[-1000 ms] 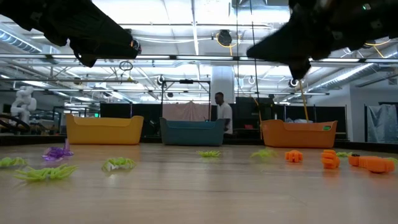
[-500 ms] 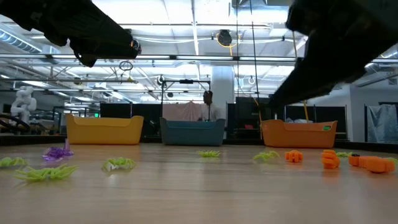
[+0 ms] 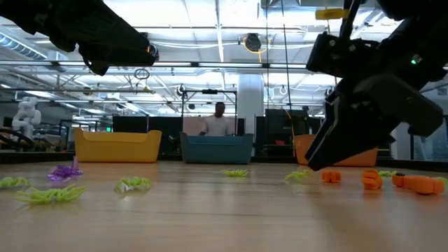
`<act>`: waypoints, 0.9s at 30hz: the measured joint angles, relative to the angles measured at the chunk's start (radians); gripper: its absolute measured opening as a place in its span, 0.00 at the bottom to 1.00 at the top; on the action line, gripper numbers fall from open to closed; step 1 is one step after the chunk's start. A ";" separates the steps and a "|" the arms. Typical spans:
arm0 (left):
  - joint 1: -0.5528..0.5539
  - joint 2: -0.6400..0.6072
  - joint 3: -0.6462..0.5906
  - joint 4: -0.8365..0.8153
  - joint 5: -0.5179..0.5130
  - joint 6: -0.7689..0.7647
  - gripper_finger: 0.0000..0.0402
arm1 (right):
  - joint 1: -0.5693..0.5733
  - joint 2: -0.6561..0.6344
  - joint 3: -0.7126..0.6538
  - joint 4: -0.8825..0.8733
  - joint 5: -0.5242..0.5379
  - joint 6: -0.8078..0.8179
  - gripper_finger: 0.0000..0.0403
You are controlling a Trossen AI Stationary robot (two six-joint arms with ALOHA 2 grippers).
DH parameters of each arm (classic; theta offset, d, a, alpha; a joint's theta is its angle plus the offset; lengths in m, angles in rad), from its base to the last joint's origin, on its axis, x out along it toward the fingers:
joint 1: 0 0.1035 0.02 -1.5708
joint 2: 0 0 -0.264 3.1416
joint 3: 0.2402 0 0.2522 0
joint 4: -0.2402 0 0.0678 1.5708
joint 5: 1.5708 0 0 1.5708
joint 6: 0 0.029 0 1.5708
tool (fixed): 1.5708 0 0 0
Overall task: Sort Halloween decoration
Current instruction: Put the green spider toy into the blue bin
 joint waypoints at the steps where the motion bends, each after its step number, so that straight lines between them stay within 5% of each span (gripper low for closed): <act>1: 0.000 0.000 0.000 0.000 0.000 0.000 0.44 | -0.004 0.000 0.000 -0.004 -0.002 -0.002 0.47; 16: 0.000 0.000 0.000 0.000 0.000 0.000 0.44 | -0.070 0.013 0.000 0.007 -0.178 -0.026 0.36; 27: 0.000 0.000 0.000 0.000 0.000 -0.001 0.44 | -0.074 0.048 0.004 0.026 -0.180 -0.030 0.18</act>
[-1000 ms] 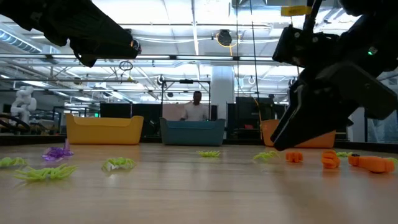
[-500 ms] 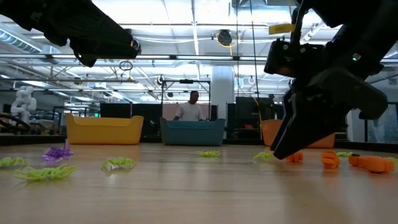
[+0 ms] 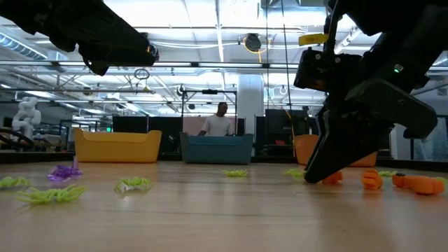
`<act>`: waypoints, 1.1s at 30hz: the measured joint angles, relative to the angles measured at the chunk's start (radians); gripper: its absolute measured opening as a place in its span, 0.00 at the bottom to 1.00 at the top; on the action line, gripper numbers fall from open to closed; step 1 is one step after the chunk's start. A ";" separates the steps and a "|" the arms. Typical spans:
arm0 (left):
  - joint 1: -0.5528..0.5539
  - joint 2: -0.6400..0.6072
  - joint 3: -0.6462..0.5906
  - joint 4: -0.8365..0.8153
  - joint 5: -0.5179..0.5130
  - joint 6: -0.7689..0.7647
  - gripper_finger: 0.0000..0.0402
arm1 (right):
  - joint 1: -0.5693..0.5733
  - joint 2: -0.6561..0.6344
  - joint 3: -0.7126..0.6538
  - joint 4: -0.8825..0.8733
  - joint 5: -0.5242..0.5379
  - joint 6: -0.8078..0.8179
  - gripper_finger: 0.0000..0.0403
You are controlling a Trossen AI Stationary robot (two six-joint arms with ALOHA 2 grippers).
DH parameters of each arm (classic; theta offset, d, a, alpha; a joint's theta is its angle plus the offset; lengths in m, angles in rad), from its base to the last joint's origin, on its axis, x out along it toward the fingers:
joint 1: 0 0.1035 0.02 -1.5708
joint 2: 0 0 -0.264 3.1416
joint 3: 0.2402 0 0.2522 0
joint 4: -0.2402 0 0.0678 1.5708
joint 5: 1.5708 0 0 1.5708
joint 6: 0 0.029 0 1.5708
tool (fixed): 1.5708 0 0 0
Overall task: Sort Halloween decoration
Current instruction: Put the green spider toy into the blue bin
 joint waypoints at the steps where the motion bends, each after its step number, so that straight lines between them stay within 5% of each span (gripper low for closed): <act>1: 0.000 0.000 0.000 0.000 0.000 0.000 0.44 | 0.000 0.000 0.000 0.000 0.000 -0.002 0.16; 8: 0.000 0.000 0.000 0.000 0.000 0.000 0.44 | -0.001 0.002 -0.001 0.001 0.000 -0.012 0.01; 25: 0.000 0.000 0.000 -0.001 0.000 0.004 0.44 | -0.021 -0.081 0.052 0.121 0.043 -0.236 0.00; 33: 0.000 0.000 0.000 0.000 0.000 0.020 0.44 | -0.127 -0.176 0.055 0.173 0.088 -0.355 0.00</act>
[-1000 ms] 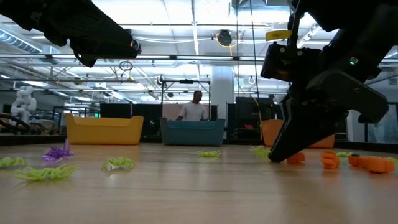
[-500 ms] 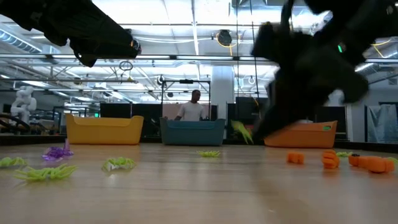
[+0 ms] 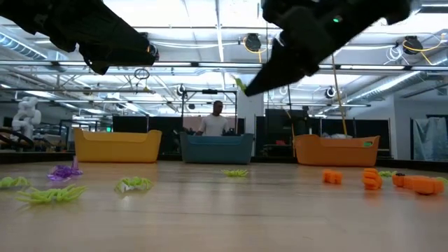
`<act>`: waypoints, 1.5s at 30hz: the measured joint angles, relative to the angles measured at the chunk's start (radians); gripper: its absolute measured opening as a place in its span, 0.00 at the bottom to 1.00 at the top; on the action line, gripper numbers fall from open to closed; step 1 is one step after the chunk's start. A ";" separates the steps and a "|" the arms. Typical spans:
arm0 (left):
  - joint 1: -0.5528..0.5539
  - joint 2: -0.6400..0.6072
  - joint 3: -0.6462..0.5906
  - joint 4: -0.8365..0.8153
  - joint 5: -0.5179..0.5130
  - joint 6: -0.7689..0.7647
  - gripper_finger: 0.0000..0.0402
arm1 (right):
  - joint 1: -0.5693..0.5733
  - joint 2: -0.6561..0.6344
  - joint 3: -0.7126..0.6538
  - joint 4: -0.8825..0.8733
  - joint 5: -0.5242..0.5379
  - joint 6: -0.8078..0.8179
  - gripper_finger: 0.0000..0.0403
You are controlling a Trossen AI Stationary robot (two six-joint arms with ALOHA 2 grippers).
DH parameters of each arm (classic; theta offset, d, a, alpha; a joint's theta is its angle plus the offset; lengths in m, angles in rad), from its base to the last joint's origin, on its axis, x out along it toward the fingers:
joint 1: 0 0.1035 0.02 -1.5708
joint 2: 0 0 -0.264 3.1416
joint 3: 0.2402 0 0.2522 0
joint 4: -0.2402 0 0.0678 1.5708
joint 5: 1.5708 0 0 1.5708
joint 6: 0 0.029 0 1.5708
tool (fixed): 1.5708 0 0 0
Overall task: Sort Halloween decoration
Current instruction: Put the green spider toy into the blue bin
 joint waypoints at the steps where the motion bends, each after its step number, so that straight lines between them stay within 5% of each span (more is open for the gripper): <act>1: 0.000 0.000 0.000 0.000 0.000 0.000 0.44 | -0.019 -0.012 0.000 0.005 -0.002 -0.009 0.00; 16: 0.001 0.000 0.000 0.000 -0.005 0.065 0.44 | -0.345 -0.071 0.076 0.006 -0.040 -0.148 0.00; 23: 0.002 0.000 0.000 -0.011 -0.152 0.163 0.44 | -0.500 -0.071 0.233 -0.188 -0.188 -0.185 0.00; 32: 0.002 0.000 0.000 -0.152 -0.034 -0.002 0.44 | -0.680 -0.069 0.290 -0.293 -0.451 -0.396 0.00; 45: 0.091 0.000 -0.001 -0.180 -0.005 0.002 0.44 | -0.844 0.066 0.290 -0.238 -0.508 -0.427 0.00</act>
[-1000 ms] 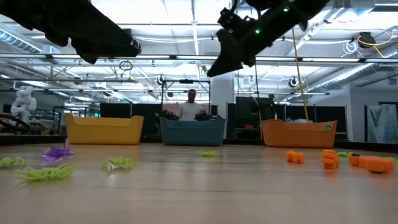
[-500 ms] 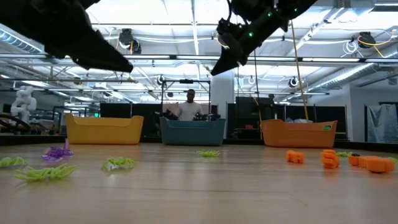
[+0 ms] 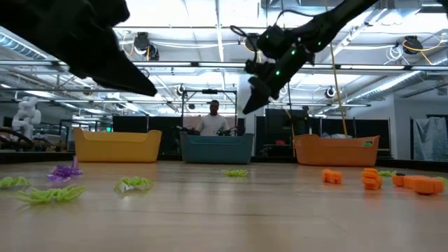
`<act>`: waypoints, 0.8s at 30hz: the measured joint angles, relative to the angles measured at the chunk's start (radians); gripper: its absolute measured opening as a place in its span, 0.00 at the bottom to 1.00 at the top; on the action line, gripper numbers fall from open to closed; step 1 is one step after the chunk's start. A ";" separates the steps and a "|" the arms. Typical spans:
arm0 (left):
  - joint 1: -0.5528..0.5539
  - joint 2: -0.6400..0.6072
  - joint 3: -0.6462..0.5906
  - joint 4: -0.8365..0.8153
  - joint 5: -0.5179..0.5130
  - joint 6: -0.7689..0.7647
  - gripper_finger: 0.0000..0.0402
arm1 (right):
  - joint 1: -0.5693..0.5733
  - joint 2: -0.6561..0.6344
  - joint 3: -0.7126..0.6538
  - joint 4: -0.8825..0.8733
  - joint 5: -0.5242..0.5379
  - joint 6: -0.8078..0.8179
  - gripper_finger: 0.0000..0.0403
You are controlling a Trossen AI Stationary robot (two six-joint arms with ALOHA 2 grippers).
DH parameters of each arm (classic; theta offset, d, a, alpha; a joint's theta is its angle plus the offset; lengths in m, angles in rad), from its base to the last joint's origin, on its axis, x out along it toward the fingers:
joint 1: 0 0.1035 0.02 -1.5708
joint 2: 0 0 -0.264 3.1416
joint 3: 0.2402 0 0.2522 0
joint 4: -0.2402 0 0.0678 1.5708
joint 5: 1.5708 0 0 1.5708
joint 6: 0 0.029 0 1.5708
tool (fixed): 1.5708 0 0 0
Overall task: Sort Halloween decoration
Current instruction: Put the green spider toy into the blue bin, then put the violet witch hat toy into the orange bin
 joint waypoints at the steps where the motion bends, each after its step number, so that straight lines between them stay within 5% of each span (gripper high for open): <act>1: 0.014 0.000 0.000 -0.001 -0.003 0.001 0.44 | -0.005 0.018 0.000 0.024 0.001 -0.003 0.00; 11: 0.093 0.000 0.000 -0.003 -0.011 0.004 0.44 | -0.020 0.094 0.000 0.153 0.004 -0.002 0.01; 24: 0.108 0.000 0.000 -0.003 0.006 -0.003 0.44 | 0.003 0.052 -0.001 0.051 0.001 0.064 0.28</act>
